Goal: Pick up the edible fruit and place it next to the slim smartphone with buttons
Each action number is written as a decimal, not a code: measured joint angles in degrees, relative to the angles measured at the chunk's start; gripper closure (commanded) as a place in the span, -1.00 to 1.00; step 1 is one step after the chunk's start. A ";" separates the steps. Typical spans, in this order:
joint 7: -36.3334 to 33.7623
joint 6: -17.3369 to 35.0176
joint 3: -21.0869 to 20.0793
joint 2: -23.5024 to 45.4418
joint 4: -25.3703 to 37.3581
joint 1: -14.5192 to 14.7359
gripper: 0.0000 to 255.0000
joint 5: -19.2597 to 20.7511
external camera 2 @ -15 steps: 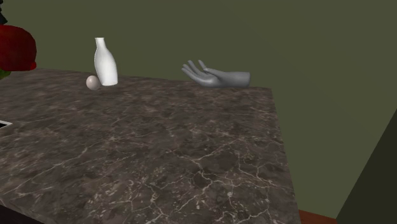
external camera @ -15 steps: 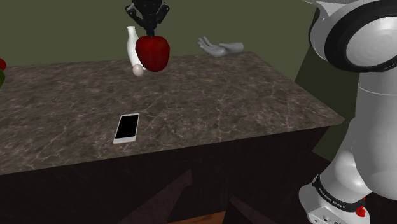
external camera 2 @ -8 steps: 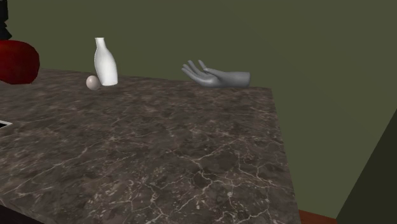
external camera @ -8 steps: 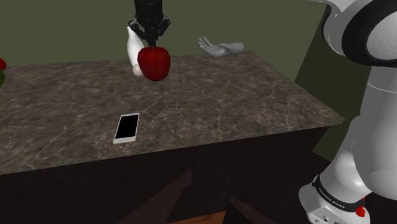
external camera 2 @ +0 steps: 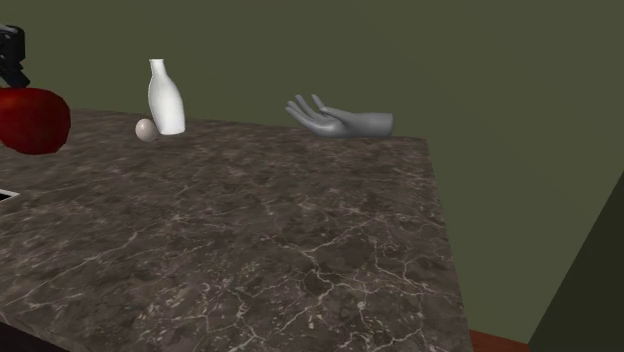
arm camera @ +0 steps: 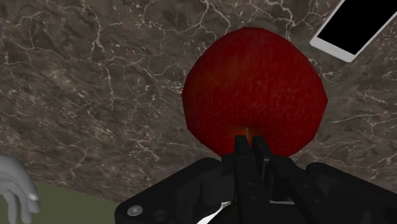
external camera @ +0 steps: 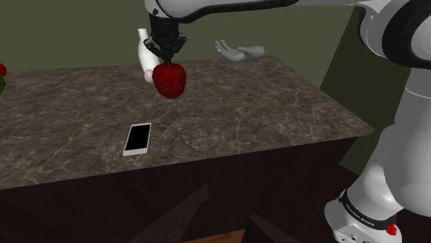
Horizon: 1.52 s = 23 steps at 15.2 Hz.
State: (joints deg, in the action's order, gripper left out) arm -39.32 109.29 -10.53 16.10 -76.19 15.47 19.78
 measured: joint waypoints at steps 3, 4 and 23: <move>-0.57 2.34 0.08 -0.55 -2.93 -0.24 1.00 0.10; -0.74 3.18 0.12 -0.75 -3.97 -0.34 1.00 0.13; -4.09 13.73 0.61 -0.91 -15.05 -0.81 1.00 1.71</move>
State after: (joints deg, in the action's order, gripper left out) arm -43.41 123.02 -9.92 15.18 -91.24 14.66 21.49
